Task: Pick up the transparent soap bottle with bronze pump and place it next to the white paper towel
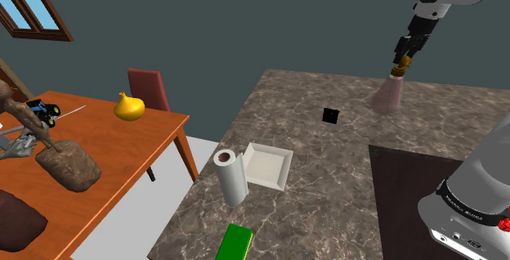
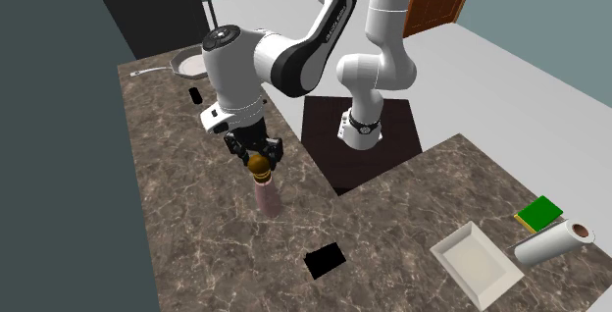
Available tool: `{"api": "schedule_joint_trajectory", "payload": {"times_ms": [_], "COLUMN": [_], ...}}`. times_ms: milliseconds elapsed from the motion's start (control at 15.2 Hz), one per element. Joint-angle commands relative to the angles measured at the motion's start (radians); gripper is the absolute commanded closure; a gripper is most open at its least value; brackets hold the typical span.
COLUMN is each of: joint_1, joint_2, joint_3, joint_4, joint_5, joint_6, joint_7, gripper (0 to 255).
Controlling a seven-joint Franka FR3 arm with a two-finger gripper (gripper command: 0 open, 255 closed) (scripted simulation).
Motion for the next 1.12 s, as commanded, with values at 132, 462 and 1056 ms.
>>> {"api": "schedule_joint_trajectory", "payload": {"times_ms": [132,462,1056], "joint_1": [0.000,-0.002,-0.001], "joint_2": [0.000,-0.021,-0.043], "joint_3": [0.000,0.014,0.033], "joint_4": [0.000,0.050,0.153], "joint_5": [0.000,-0.010,-0.017], "joint_6": [0.000,-0.068,-0.189], "joint_7": [0.000,0.015,0.035], "gripper": [255,255,255]}}
